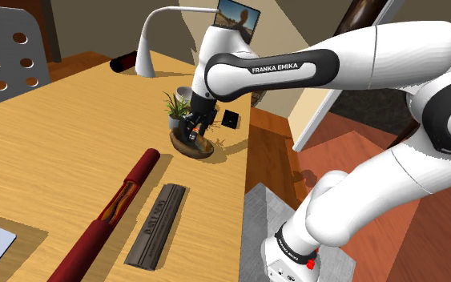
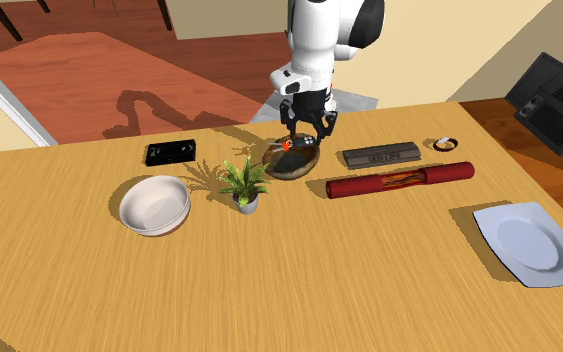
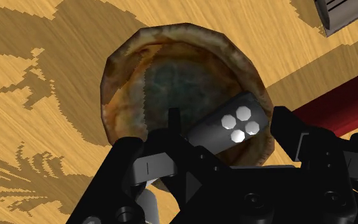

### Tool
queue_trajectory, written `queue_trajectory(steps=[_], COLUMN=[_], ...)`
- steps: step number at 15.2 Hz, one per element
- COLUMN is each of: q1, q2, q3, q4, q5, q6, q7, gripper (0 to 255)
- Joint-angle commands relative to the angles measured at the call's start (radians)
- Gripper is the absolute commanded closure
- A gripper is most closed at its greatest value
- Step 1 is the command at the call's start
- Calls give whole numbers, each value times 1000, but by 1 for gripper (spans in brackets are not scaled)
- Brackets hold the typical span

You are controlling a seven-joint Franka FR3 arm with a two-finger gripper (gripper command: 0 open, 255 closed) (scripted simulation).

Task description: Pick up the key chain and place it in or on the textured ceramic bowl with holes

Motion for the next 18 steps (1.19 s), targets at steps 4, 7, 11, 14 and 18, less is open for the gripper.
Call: queue_trajectory(steps=[4, 7, 11, 14, 18], q1=[0, 0, -1, -1, -1], q2=[0, -12, -39, -39, -39], q3=[0, -1, -6, -6, -5], q4=[0, 23, 93, 93, 93], q5=[0, 0, 0, 0, 0], q6=[0, -35, -132, -132, -132], q7=[0, -1, -2, -2, -2], gripper=[0, 0, 0, 0, 0])
